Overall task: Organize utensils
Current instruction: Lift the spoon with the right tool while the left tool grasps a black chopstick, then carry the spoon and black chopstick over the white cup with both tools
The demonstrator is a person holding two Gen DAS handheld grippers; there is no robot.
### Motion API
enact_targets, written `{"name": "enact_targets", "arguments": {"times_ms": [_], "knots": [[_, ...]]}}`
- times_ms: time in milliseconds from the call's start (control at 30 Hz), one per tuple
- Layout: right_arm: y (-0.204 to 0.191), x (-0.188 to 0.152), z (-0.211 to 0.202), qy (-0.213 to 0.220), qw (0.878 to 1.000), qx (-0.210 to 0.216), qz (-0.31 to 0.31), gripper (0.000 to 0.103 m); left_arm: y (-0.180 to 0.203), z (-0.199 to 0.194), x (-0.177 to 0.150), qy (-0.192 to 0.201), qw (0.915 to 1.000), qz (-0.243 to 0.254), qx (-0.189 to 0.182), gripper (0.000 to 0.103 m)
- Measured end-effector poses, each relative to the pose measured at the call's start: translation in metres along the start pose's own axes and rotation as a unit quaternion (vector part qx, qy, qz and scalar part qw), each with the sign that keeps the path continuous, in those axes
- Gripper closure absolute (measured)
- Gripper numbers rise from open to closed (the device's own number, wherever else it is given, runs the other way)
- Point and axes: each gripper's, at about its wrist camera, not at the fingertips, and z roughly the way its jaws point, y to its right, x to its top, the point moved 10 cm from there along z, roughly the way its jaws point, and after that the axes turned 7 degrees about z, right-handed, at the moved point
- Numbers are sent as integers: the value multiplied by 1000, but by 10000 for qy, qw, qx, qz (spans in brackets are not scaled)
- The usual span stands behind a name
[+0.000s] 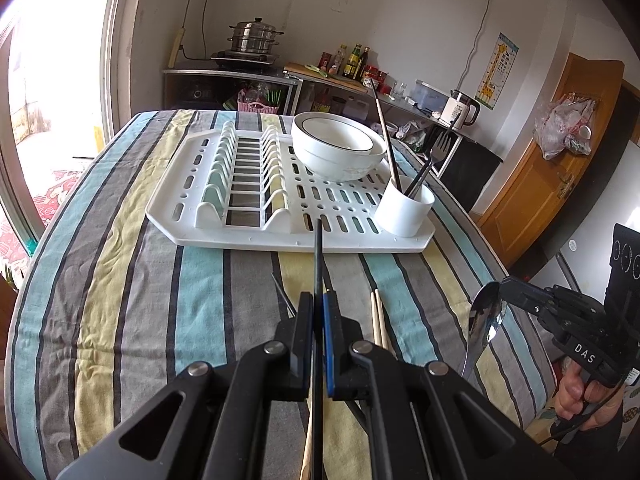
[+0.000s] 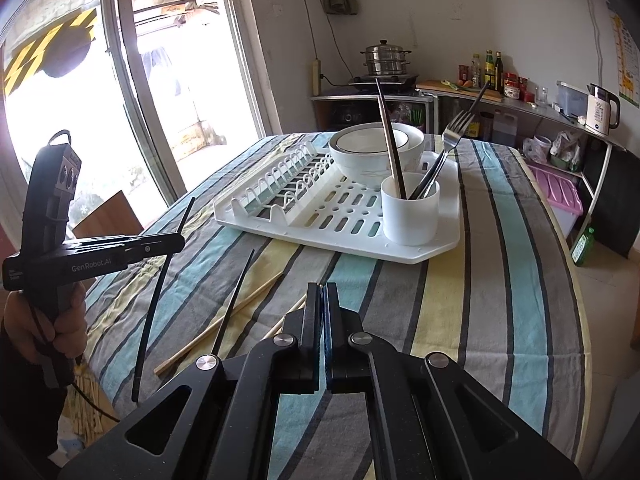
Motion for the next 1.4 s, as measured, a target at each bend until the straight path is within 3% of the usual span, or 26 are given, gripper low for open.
{"name": "enact_targets", "arguments": {"times_ms": [500, 867, 1400], "knots": [[-11, 30, -27, 411, 9989, -78, -207, 103, 14, -22, 24, 293, 9993, 200, -108, 98], [5, 70, -39, 806, 9942, -556, -444, 103, 45, -33, 74, 676, 9955, 632, -208, 98], [30, 120, -34, 1005, 9896, -891, -508, 103, 80, -12, 143, 795, 9911, 967, -457, 98]]}}
